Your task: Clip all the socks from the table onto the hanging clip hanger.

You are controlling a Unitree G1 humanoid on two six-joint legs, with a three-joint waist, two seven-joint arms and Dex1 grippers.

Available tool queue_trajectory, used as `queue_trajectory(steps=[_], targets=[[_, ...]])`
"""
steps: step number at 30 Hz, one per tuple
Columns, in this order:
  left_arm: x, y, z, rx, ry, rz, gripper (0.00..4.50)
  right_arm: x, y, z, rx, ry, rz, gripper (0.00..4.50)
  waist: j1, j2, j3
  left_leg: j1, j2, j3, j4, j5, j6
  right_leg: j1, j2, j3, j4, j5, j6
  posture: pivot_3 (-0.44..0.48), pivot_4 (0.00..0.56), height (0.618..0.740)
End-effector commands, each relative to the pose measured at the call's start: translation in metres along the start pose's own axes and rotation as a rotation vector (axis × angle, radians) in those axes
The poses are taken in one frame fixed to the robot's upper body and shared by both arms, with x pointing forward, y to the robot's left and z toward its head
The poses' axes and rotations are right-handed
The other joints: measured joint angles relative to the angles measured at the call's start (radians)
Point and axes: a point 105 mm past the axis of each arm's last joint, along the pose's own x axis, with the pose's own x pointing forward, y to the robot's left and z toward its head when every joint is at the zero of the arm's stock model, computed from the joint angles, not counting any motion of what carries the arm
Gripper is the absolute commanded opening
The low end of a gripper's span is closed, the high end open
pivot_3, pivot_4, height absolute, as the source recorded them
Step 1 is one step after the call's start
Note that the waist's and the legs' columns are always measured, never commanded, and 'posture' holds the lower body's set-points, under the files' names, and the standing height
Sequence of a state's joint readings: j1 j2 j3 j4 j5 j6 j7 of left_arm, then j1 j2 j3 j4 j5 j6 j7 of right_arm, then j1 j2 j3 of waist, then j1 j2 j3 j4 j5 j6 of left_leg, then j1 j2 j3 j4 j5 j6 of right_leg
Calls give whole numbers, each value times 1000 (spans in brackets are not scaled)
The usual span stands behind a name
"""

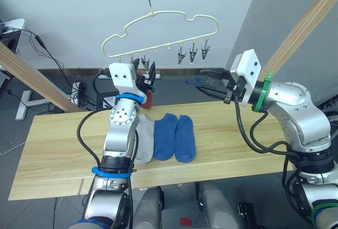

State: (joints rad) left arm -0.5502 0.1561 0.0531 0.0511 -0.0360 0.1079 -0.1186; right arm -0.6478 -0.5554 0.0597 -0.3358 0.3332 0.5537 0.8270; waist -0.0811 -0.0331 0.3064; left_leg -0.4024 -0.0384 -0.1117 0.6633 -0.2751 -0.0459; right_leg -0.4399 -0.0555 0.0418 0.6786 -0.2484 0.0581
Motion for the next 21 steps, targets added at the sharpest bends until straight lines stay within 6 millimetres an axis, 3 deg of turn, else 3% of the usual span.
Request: queue_trajectory(steps=[1,12,21], targets=[[1,-6,19,47,-82,-22,2570,-4,0,9,-29,-25,-6,2116,0,0,0,0,0,0,0,0,0,0,0,0,0,0,0,-100,312,740],[-12,-4,7,33,-45,-20,2570,-6,1,7,-26,-17,-1,2116,0,-1,0,0,0,0,0,0,0,0,0,0,0,0,0,-98,313,740],[-2,3,9,17,-51,23,2570,-5,1,7,-28,-20,1,2116,0,-1,0,0,0,0,0,0,0,0,0,0,0,0,0,-101,311,740]])
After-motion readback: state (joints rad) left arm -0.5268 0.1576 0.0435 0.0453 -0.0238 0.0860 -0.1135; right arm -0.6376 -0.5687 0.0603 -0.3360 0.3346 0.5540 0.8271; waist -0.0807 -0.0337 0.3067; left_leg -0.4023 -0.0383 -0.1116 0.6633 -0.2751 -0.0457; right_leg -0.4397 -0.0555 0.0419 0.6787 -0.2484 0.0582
